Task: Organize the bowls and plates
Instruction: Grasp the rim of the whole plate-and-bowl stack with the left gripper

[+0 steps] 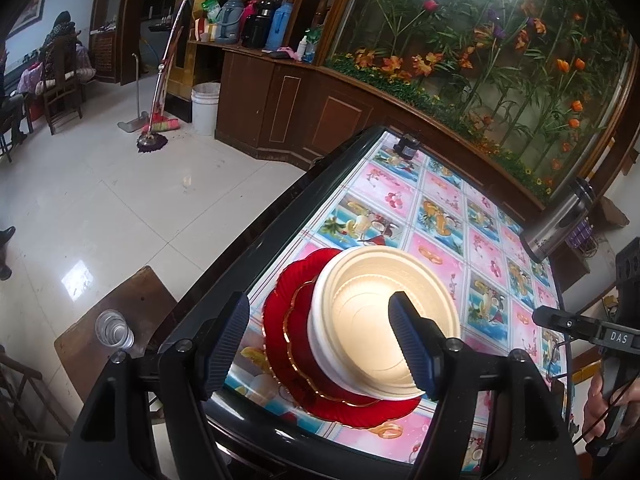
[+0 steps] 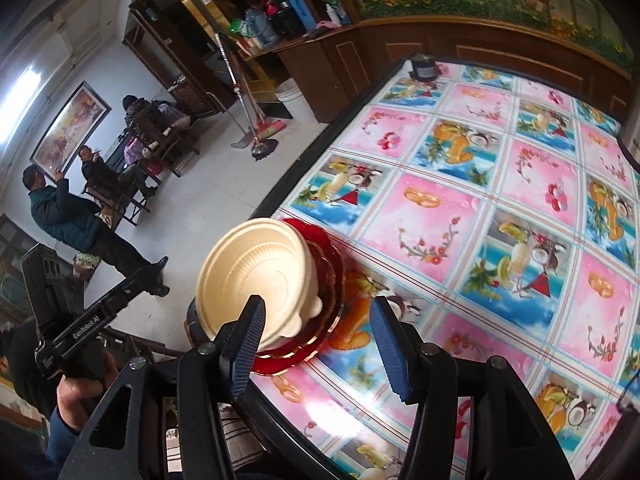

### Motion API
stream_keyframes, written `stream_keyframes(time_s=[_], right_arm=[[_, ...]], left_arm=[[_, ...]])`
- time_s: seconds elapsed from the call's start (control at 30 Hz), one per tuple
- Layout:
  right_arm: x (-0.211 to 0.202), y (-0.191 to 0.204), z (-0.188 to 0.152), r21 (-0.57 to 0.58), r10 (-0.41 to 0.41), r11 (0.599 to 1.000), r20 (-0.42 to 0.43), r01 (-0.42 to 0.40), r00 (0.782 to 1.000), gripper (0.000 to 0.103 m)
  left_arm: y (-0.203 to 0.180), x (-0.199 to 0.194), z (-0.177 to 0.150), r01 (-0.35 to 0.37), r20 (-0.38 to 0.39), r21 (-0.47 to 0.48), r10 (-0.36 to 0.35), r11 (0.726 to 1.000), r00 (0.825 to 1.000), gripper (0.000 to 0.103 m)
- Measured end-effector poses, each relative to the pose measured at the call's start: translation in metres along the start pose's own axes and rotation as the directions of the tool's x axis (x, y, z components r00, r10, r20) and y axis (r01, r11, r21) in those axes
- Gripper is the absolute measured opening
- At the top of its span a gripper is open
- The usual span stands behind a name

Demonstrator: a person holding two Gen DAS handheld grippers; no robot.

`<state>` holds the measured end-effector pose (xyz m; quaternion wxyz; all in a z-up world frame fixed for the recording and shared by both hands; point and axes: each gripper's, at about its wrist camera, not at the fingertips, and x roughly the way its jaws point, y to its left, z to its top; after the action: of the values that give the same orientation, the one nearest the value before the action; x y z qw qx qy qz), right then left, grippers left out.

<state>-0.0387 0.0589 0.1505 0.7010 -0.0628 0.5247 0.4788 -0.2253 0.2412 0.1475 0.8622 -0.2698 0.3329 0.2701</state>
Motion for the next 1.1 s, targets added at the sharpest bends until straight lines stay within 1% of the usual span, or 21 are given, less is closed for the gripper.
stream_keyframes(time_s=[0.3, 0.47, 0.57, 0.7, 0.83, 0.93, 1.03, 1.1], right_arm=[[0.006, -0.023, -0.014, 0.065, -0.027, 0.997, -0.029, 0.029, 0.999, 0.059], [0.015, -0.031, -0.023, 0.088, -0.029, 0.996, -0.059, 0.034, 0.998, 0.059], [0.020, -0.032, -0.030, 0.084, -0.038, 0.995, -0.074, 0.044, 0.997, 0.059], [0.026, -0.036, -0.040, 0.096, -0.034, 0.994, -0.101, 0.044, 0.994, 0.059], [0.032, -0.037, -0.048, 0.096, -0.031, 0.994, -0.118, 0.043, 0.992, 0.059], [0.038, -0.037, -0.051, 0.101, -0.023, 0.994, -0.135, 0.037, 0.991, 0.059], [0.043, -0.034, -0.053, 0.093, -0.015, 0.995, -0.146, 0.029, 0.989, 0.059], [0.046, -0.031, -0.053, 0.088, -0.009, 0.996, -0.149, 0.023, 0.989, 0.059]], left_arm=[[0.013, 0.005, 0.001, -0.016, -0.011, -0.015, 0.016, 1.000, 1.000, 0.071], [0.026, 0.012, -0.003, -0.027, -0.036, -0.026, 0.026, 0.999, 0.999, 0.071], [0.035, 0.017, -0.007, -0.036, -0.066, -0.023, 0.034, 0.999, 0.997, 0.071], [0.052, 0.028, -0.015, -0.030, -0.118, -0.053, 0.024, 0.998, 0.993, 0.071], [0.057, 0.041, -0.022, -0.019, -0.161, -0.054, 0.010, 0.998, 0.987, 0.071], [0.056, 0.049, -0.023, 0.008, -0.186, -0.056, -0.019, 0.998, 0.982, 0.064], [0.055, 0.052, -0.023, 0.023, -0.197, -0.048, -0.032, 0.999, 0.980, 0.061], [0.054, 0.053, -0.023, 0.035, -0.200, -0.045, -0.043, 0.998, 0.979, 0.061]])
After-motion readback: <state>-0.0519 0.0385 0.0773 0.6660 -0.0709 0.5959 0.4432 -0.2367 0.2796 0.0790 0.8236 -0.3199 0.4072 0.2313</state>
